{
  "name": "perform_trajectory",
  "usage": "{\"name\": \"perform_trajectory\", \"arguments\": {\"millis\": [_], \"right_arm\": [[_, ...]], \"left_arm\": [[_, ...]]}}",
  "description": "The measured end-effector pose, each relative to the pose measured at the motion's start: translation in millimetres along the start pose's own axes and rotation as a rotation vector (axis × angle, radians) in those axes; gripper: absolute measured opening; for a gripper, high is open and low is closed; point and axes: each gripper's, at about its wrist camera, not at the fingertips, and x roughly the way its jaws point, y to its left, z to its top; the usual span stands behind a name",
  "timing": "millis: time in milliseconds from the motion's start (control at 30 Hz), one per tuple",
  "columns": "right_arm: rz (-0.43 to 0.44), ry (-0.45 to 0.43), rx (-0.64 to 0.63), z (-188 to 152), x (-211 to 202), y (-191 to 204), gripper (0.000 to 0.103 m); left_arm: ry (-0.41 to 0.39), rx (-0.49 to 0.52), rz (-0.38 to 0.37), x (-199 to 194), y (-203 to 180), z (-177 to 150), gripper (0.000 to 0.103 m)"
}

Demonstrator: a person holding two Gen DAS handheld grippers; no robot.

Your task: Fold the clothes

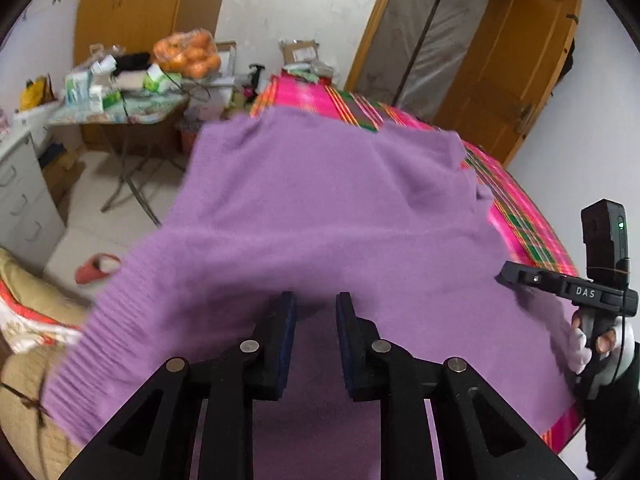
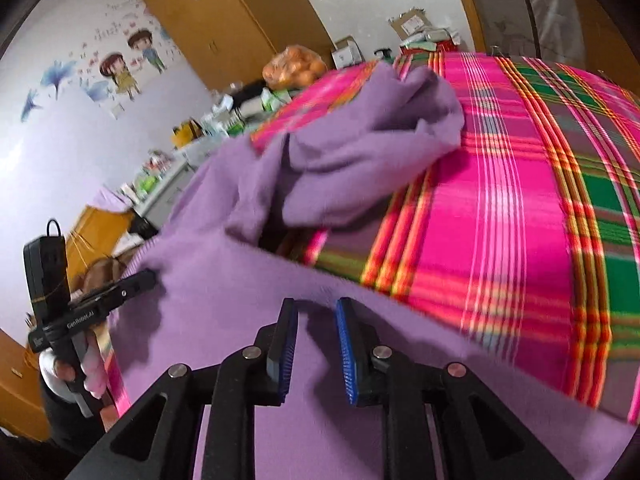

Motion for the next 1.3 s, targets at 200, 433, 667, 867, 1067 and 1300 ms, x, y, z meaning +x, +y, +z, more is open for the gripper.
{"name": "perform_trajectory", "arguments": {"millis": [200,433,667,867,1067,1300], "right_arm": [[0.209,-0.029,0.110,0,10,-26,0.027],[0.288,-0.071,0.185,-3,-1,-41,0.030],[0.296,-0.074,0.188,-5,-2,-40,0.030],[0.298,-0.075,0.200,-3,-2,-41,0.030],[0.298,-0.078,0.207,-4,-4,-42,0.030],[0.297,-0.080,0.216,-5,-4,-45,0.030]], "left_arm": [[0.005,-0.076,0.038,16,19,46,0.042],[0.132,-0.278,0.049,94,72,113,0.046],[0.206,-0.349,0.050,145,91,126,0.055],[0.186,-0.360,0.032,151,95,127,0.036],[0.054,-0.262,0.154,135,94,137,0.028],[0.123,-0.291,0.110,139,110,139,0.031]]}}
